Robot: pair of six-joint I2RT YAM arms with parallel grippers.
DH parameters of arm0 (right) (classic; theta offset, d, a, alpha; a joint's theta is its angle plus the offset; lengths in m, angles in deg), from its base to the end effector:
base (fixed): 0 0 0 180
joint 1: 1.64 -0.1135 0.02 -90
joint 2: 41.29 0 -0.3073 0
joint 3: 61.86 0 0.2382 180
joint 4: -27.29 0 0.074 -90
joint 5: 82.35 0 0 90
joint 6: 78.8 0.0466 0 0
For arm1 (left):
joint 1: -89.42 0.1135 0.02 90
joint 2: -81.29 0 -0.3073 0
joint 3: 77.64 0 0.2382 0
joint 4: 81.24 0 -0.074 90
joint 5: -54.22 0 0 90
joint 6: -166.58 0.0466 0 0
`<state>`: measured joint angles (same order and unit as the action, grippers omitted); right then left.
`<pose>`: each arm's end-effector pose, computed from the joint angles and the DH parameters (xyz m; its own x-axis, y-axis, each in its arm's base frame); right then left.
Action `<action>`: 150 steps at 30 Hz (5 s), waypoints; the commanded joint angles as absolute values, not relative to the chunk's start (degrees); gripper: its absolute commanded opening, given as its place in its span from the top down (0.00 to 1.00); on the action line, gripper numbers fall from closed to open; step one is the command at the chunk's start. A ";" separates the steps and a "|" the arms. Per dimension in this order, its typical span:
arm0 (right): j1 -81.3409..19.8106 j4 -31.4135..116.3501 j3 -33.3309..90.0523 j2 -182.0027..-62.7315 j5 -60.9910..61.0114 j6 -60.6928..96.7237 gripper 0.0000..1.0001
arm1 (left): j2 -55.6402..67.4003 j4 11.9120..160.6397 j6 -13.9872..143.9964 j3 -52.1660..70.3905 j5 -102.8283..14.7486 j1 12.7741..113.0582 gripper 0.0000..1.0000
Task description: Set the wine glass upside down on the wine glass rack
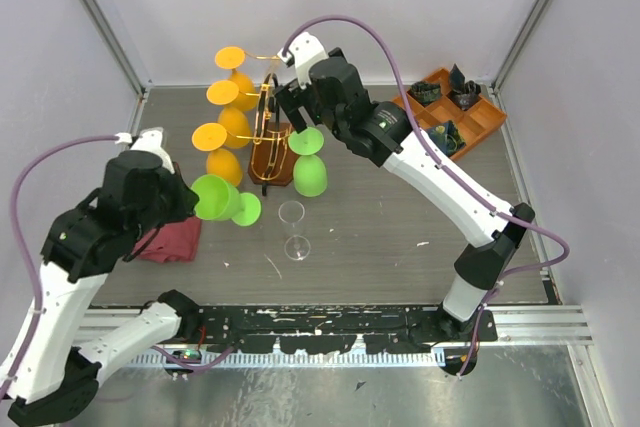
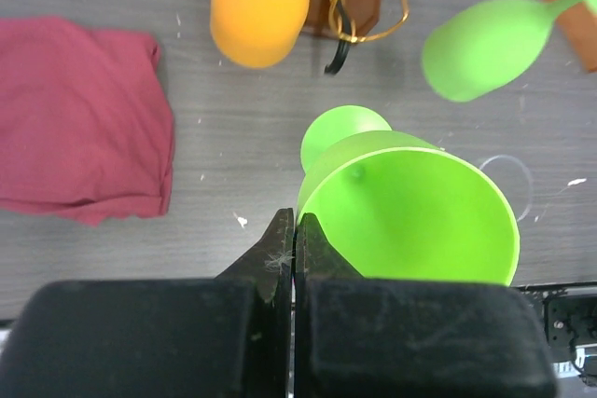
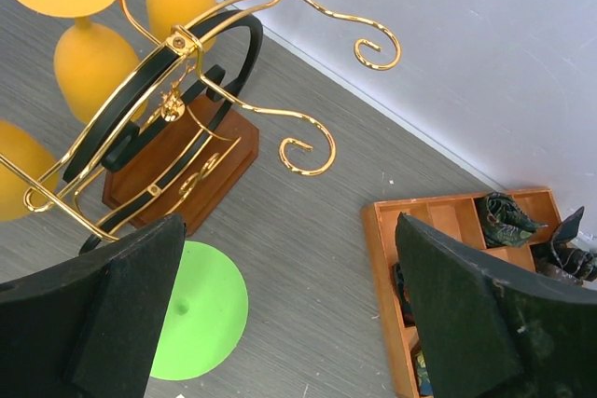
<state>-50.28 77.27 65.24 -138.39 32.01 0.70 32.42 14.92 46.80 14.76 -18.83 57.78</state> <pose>0.2614 0.2678 0.4978 -0.1441 -0.4149 -0.8984 -0.4616 0.8312 -0.3098 0.0761 -0.0309 0.4323 -0.6333 -0.1679 -0.7555 -0.0023 0.9766 -0.2150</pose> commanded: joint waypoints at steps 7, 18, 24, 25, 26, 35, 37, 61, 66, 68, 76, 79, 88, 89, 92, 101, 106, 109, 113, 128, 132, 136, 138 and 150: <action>-50.34 67.36 69.50 -133.62 34.49 14.89 0.00 | 38.56 27.19 56.51 21.29 -26.13 57.85 1.00; -40.89 54.67 61.81 -127.37 11.15 41.09 0.03 | 40.06 68.46 73.13 9.74 -33.37 57.86 1.00; -36.71 51.31 59.44 -126.91 2.42 51.80 0.04 | 36.58 98.77 83.93 -3.94 -31.02 57.88 1.00; -36.18 50.74 58.70 -127.12 0.56 53.77 0.04 | 35.64 103.31 85.02 -5.68 -30.76 57.85 1.00; -35.64 49.63 57.81 -127.26 -1.32 55.84 0.04 | 34.80 109.08 85.91 -7.95 -30.66 57.91 1.00; -34.99 43.58 53.70 -128.98 -8.76 64.80 0.07 | 26.24 141.69 89.94 -18.63 -31.81 57.86 1.00; -35.01 42.14 52.52 -129.07 -9.10 65.84 0.07 | 25.25 146.27 89.93 -19.75 -32.12 57.86 1.00; -35.00 23.61 48.25 -135.42 -15.78 78.00 0.19 | 23.52 152.53 89.51 -24.05 -32.97 57.86 1.00; -35.04 22.10 48.86 -137.16 -17.49 79.18 0.32 | 21.93 154.21 87.76 -24.01 -33.09 57.86 1.00; -35.03 21.53 49.03 -137.83 -18.27 79.81 0.35 | 21.43 154.66 86.88 -24.03 -33.18 57.88 1.00; -35.04 19.50 50.18 -139.61 -20.58 80.60 0.56 | 19.89 156.29 86.19 -23.90 -32.57 57.86 1.00; -35.04 19.09 50.32 -140.21 -20.86 80.84 0.57 | 19.59 157.49 85.05 -24.24 -32.52 57.89 1.00; -35.04 19.18 51.57 -141.94 -20.24 81.62 0.55 | 19.76 158.04 83.96 -24.82 -33.90 57.86 1.00; -35.04 19.19 51.76 -142.07 -20.19 81.68 0.55 | 19.70 158.01 83.94 -24.82 -34.12 57.84 1.00; -35.10 19.28 52.13 -142.42 -19.96 81.87 0.55 | 19.07 158.00 83.97 -24.70 -34.79 57.86 1.00; -35.12 20.57 52.50 -141.67 -20.04 79.53 0.71 | 17.53 157.65 84.51 -23.80 -32.87 57.86 1.00; -35.08 22.47 53.75 -141.80 -19.87 77.86 0.72 | 17.24 153.29 88.31 -22.72 -31.56 56.23 1.00; -35.21 23.41 54.81 -142.16 -19.49 77.03 0.71 | 16.18 152.99 89.03 -22.41 -31.54 54.94 1.00; -35.47 24.63 56.17 -142.69 -19.17 75.82 0.71 | 14.62 152.99 89.23 -21.81 -31.31 52.78 1.00; -35.74 26.52 56.42 -142.08 -18.81 72.88 0.81 | 13.10 153.56 89.70 -21.35 -30.64 49.78 0.91; -35.74 27.74 56.99 -142.01 -19.05 70.19 0.98 | 13.57 152.28 89.61 -21.93 -32.34 49.76 0.73; -35.57 31.15 58.23 -141.22 -17.30 63.21 0.99 | 15.40 149.50 89.59 -23.20 -33.33 49.71 0.50; -35.35 33.23 59.27 -140.65 -15.23 58.48 0.99 | 16.83 147.14 89.53 -23.85 -33.20 49.69 0.40; -26.83 35.01 59.22 -135.58 -6.80 42.36 0.99 | 30.06 127.91 88.69 -26.83 -28.27 49.69 0.03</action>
<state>-29.87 37.43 56.73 -141.18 -11.88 51.28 24.97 135.61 89.40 -26.24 -31.13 49.87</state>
